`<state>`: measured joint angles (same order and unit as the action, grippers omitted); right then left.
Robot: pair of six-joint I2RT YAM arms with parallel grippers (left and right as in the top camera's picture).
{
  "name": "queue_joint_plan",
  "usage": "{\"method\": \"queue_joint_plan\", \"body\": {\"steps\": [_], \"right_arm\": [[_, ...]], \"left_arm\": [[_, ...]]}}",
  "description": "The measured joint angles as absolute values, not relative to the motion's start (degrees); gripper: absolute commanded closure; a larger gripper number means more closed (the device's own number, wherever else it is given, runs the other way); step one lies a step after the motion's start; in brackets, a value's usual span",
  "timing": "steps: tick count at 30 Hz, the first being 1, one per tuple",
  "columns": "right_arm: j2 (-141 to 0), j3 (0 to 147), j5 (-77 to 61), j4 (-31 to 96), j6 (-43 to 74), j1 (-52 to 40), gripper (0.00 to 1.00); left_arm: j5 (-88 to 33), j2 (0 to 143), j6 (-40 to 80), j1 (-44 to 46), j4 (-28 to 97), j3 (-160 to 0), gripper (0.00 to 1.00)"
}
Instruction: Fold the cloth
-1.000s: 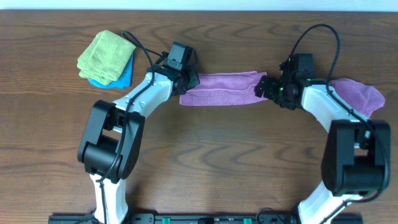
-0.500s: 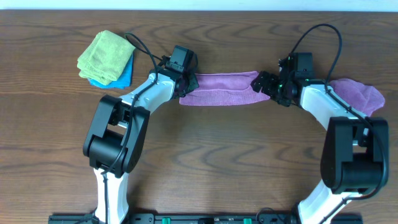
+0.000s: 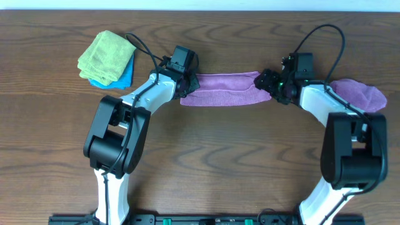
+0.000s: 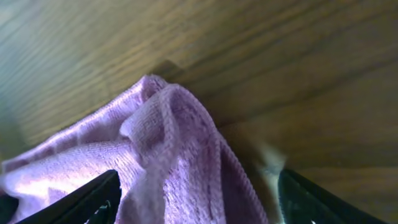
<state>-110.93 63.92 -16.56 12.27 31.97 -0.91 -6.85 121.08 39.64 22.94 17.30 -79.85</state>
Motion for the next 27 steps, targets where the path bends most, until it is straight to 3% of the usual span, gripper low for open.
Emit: {"method": "queue_joint_plan", "body": {"steps": [2, 7, 16, 27], "right_arm": [[-111.07, 63.94, -16.67, 12.21, 32.49, -0.91, 0.22], [-111.63, 63.96, -16.91, 11.62, 33.23, -0.91, 0.41], [-113.10, 63.94, -17.76, 7.20, 33.80, -0.91, 0.98], [-110.41, 63.94, -22.55, 3.53, 33.93, -1.13, 0.99]], "left_arm": [[-6.85, 121.08, 39.64, 22.94, 17.39, -79.88, 0.94], [-6.85, 121.08, 39.64, 22.94, 17.41, -79.88, 0.94], [-6.87, 121.08, 39.64, 22.94, 17.47, -79.90, 0.94], [-6.87, 121.08, 39.64, 22.94, 18.48, -80.18, 0.94]]}}
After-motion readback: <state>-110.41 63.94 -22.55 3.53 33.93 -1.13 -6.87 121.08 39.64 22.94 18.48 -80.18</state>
